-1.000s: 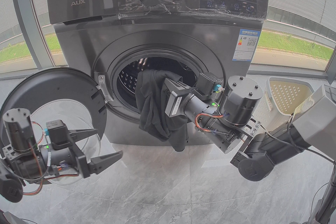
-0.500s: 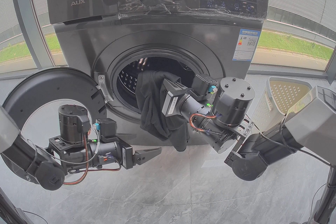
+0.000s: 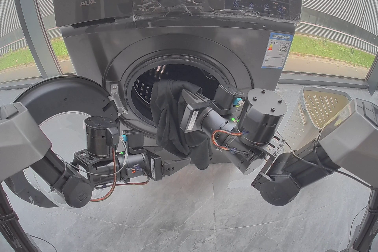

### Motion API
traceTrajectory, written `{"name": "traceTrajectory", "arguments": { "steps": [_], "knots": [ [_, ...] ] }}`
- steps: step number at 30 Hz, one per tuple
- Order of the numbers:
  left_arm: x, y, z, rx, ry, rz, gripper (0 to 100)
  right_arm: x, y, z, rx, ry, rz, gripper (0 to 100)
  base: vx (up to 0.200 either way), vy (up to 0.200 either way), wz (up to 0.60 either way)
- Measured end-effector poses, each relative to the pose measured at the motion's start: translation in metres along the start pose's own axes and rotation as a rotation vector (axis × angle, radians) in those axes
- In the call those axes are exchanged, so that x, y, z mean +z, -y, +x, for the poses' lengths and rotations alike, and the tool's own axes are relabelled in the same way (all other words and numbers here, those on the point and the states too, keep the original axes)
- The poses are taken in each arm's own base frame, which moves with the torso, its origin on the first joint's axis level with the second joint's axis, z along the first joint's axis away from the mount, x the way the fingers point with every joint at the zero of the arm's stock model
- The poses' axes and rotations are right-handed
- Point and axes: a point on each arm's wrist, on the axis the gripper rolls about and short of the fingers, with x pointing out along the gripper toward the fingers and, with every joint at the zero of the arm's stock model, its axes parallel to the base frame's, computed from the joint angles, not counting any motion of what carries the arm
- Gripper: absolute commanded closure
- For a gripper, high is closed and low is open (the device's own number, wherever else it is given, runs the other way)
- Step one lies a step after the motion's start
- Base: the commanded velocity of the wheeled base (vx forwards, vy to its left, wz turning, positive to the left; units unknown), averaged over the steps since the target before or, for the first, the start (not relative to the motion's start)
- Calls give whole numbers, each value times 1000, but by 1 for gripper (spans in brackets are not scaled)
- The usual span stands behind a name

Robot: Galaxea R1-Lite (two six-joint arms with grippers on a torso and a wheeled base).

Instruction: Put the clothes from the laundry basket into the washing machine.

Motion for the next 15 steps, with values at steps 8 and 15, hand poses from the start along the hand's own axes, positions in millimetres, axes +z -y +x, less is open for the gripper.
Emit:
{"name": "traceTrajectory", "arguments": {
  "steps": [8,15],
  "knots": [
    [4,-7,15,55,31,7,0,0,-1,0,2,-1,-2,100,0,0,0],
    [13,-7,25,73,80,20,0,-1,-1,-1,1,-4,-1,100,0,0,0]
  ]
}}
